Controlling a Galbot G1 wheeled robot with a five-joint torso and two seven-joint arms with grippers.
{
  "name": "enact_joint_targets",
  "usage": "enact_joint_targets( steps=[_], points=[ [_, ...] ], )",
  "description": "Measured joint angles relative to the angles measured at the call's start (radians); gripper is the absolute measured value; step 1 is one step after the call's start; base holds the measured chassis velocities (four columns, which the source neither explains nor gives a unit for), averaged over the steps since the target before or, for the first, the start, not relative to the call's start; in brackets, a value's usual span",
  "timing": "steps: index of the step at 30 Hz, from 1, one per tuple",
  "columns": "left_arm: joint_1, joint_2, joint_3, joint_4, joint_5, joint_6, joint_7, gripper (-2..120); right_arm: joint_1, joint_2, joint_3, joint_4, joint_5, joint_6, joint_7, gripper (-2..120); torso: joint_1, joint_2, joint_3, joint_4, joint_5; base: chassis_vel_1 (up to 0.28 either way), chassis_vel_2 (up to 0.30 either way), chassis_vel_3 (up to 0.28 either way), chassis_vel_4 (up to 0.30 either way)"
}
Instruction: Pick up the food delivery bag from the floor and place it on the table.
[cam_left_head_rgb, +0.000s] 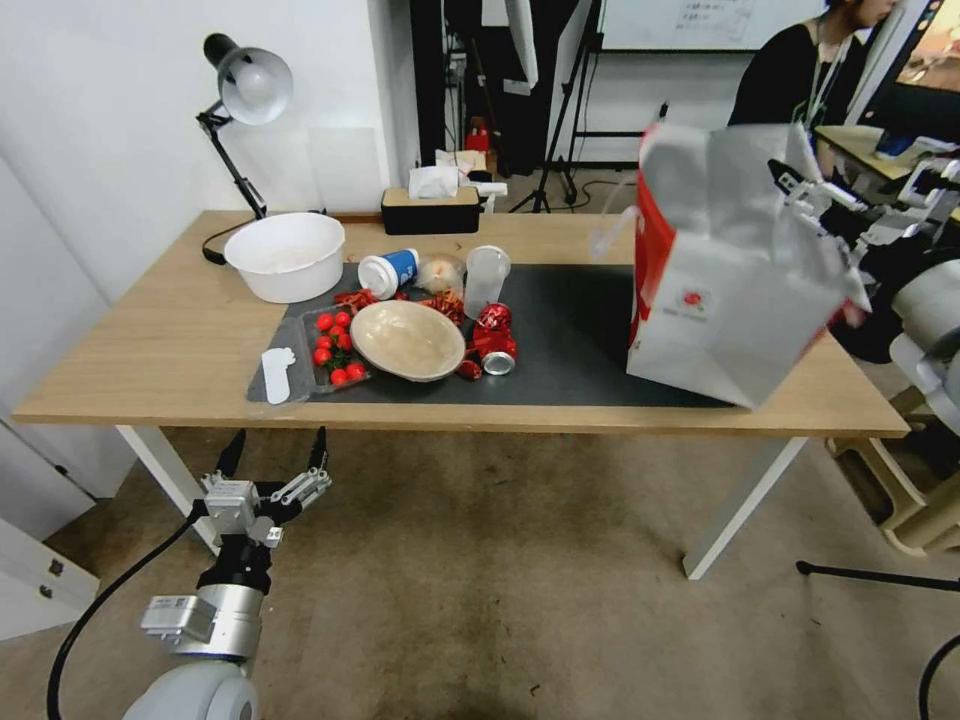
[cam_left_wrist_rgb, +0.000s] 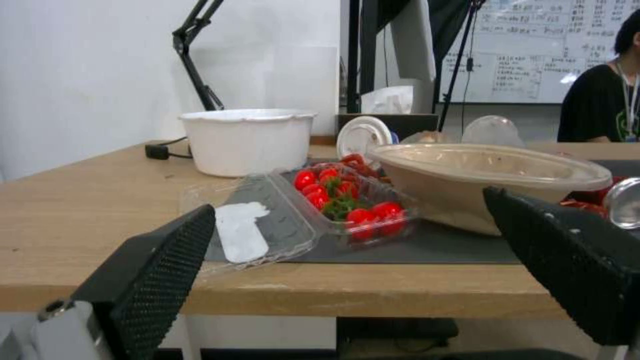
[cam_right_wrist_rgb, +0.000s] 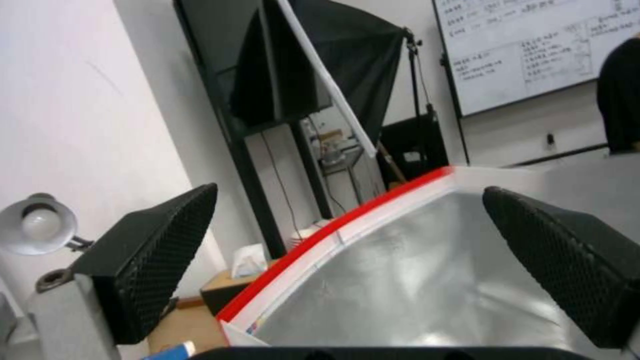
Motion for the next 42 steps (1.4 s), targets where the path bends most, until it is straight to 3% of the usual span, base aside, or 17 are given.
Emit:
enact_joint_targets(
  steps=[10, 13, 14, 15, 17, 22, 31, 34, 42],
  points=[
    [-0.002, 0.0, 0.002, 0.0, 0.001, 0.0, 0.002, 100, -0.057, -0.008, 0.041, 0.029, -0.014, 0.064, -0.132, 100, 0.0, 0.0, 0.0, 0.0, -0.0001, 0.0, 0.0, 0.0, 0.0],
    [0.002, 0.001, 0.002, 0.0, 0.001, -0.002, 0.002, 100, -0.142, 0.008, 0.071, 0.072, -0.016, 0.113, -0.303, 100, 0.0, 0.0, 0.0, -0.0001, 0.0, 0.0, 0.0, 0.0, 0.0],
    [0.002, 0.001, 0.002, 0.0, 0.001, -0.002, 0.002, 100, -0.142, 0.008, 0.071, 0.072, -0.016, 0.113, -0.303, 100, 0.0, 0.0, 0.0, -0.0001, 0.0, 0.0, 0.0, 0.0, 0.0],
    [0.003, 0.001, 0.001, -0.003, 0.001, -0.002, 0.002, 100, -0.186, 0.018, 0.077, 0.1, -0.024, 0.134, -0.422, 100, 0.0, 0.0, 0.0, -0.0002, 0.0, 0.0, 0.0, 0.0, 0.0],
    [0.004, 0.001, -0.001, -0.005, 0.001, -0.002, 0.002, 100, -0.231, 0.031, 0.063, 0.133, -0.085, 0.16, -0.532, 100, 0.0, 0.0, 0.0, 0.0, -0.0001, 0.0, 0.0, 0.0, 0.0],
    [0.005, 0.001, -0.003, -0.006, -0.001, -0.003, 0.002, 100, -0.282, 0.052, 0.04, 0.147, -0.236, 0.175, -0.585, 100, 0.0, 0.0, 0.0, 0.0001, 0.0, 0.0, 0.0, 0.0, 0.0],
    [0.006, 0.001, -0.004, -0.007, -0.003, -0.004, 0.0, 100, -0.411, 0.118, 0.033, 0.196, -0.478, 0.193, -0.543, 100, 0.0, 0.0, 0.0, 0.0, 0.0, 0.0, 0.0, 0.0, 0.0],
    [0.006, 0.001, -0.005, -0.007, -0.003, -0.004, -0.001, 100, -0.504, 0.208, 0.026, 0.245, -0.642, 0.231, -0.45, 100, 0.0, 0.0, 0.0, 0.0, -0.0001, 0.0, 0.0, 0.0, 0.0],
    [0.004, 0.001, -0.002, -0.003, -0.002, -0.003, -0.001, 100, -0.639, 0.351, 0.002, 0.262, -0.862, 0.301, -0.287, 100, 0.0, 0.0, 0.0, -0.0002, -0.0001, 0.0, 0.0, 0.0, 0.0]
  ],
)
